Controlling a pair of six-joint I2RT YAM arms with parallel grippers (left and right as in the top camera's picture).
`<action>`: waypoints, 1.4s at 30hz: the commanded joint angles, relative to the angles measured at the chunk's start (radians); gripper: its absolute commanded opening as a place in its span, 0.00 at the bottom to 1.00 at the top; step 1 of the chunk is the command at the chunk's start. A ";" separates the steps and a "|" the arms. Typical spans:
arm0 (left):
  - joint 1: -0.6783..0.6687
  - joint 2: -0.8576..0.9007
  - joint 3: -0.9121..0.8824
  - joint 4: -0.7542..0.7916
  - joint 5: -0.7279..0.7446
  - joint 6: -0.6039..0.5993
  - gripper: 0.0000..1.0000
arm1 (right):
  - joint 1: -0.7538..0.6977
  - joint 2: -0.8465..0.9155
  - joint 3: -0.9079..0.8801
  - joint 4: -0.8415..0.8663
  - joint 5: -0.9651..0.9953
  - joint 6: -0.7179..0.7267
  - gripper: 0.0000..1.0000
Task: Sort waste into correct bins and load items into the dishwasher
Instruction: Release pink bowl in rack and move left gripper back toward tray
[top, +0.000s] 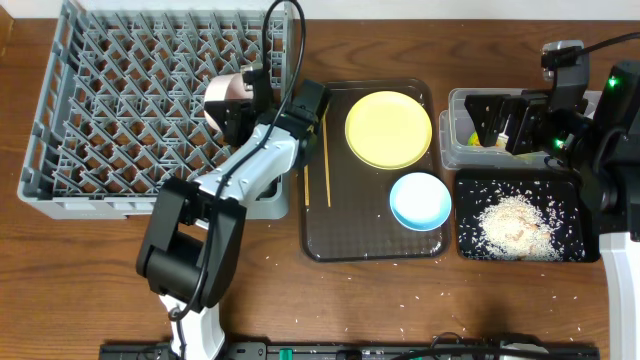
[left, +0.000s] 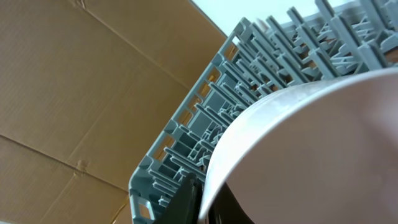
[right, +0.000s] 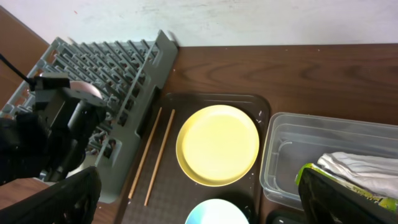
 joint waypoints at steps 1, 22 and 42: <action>-0.032 0.010 -0.005 -0.005 -0.031 -0.016 0.07 | -0.005 0.000 0.007 -0.001 0.003 -0.013 0.99; -0.097 0.003 -0.005 -0.098 0.419 0.108 0.50 | -0.005 0.000 0.007 -0.001 0.003 -0.013 0.99; -0.096 -0.300 0.016 -0.105 1.421 -0.095 0.86 | -0.005 0.000 0.007 -0.001 0.003 -0.013 0.99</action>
